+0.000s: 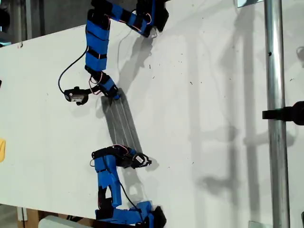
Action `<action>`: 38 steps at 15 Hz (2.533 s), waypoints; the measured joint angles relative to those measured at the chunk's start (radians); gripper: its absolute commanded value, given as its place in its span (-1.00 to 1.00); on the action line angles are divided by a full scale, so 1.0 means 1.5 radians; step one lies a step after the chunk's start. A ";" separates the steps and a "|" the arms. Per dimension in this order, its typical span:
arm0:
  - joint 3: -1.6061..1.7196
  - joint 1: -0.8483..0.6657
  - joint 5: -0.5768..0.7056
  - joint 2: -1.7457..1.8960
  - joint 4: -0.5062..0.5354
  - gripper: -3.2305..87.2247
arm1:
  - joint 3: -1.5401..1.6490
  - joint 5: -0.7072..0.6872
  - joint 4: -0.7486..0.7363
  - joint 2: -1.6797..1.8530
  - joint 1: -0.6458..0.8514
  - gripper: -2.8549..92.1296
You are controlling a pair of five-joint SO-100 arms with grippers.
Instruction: Grasp corners of a towel and fold twice.
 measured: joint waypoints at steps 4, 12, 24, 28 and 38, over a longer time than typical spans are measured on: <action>0.012 0.000 -0.002 0.046 0.026 -0.30 | -0.043 0.005 0.078 -0.022 0.017 -0.29; 0.385 0.046 -0.127 0.628 0.041 -0.44 | 0.040 0.101 0.279 0.314 0.142 -0.41; 1.101 0.466 -0.457 1.611 -0.208 -0.94 | 0.402 0.379 0.401 0.970 0.099 -0.25; 1.189 0.477 -0.463 1.623 -0.273 -0.94 | 0.400 0.214 0.296 0.846 0.177 -0.15; 1.190 0.477 -0.496 1.623 -0.211 -0.92 | 0.151 0.003 0.007 0.207 0.130 0.17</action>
